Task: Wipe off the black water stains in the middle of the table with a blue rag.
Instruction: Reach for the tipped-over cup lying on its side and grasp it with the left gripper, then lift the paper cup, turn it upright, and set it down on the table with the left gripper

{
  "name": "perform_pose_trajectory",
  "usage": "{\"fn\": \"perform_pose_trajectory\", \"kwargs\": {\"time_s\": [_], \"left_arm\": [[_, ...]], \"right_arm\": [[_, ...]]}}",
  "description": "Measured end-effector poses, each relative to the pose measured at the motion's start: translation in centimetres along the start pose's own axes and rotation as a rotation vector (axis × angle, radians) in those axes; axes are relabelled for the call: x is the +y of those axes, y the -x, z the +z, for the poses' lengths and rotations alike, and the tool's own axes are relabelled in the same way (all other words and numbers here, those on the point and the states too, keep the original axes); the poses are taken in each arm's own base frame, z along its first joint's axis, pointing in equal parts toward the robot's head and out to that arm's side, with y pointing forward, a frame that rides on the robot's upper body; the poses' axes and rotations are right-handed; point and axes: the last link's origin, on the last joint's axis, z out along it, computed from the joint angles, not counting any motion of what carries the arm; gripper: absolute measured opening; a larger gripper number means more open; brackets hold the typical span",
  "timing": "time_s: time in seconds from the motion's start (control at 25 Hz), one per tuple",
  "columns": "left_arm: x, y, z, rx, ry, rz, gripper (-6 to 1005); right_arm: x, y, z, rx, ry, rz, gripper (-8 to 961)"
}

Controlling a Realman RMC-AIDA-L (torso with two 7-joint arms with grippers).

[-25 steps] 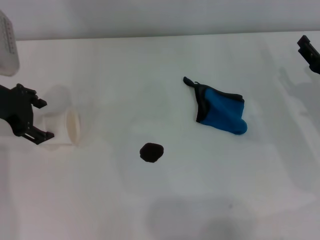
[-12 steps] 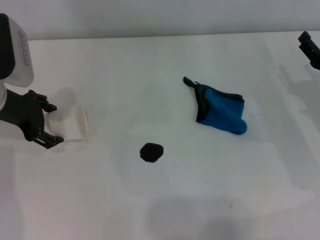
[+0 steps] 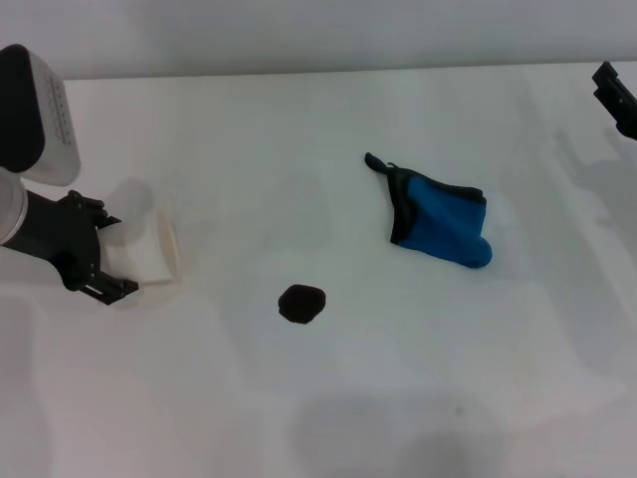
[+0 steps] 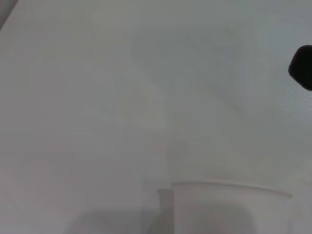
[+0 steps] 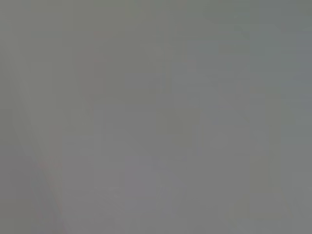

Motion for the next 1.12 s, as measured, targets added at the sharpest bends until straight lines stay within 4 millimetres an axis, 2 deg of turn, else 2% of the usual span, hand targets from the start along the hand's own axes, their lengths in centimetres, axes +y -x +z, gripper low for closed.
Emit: {"fn": "perform_pose_trajectory", "kwargs": {"time_s": [0.56,0.68,0.76,1.12], "left_arm": [[0.8,0.1,0.9,0.010,0.000,-0.019,850],[0.9,-0.1,1.0,0.017,-0.001,-0.022,800],[0.7,-0.4,0.8,0.034,-0.014,-0.031,766],[-0.1,-1.5,-1.5,0.269,-0.150,-0.143,767]], "right_arm": [[0.1,0.0,-0.4,-0.010,0.009,0.004,838],[0.0,-0.1,-0.5,-0.009,0.009,0.004,838],[0.0,-0.1,-0.6,-0.008,0.008,0.004,838],[0.1,-0.1,-0.6,-0.009,0.012,0.003,838]]}}
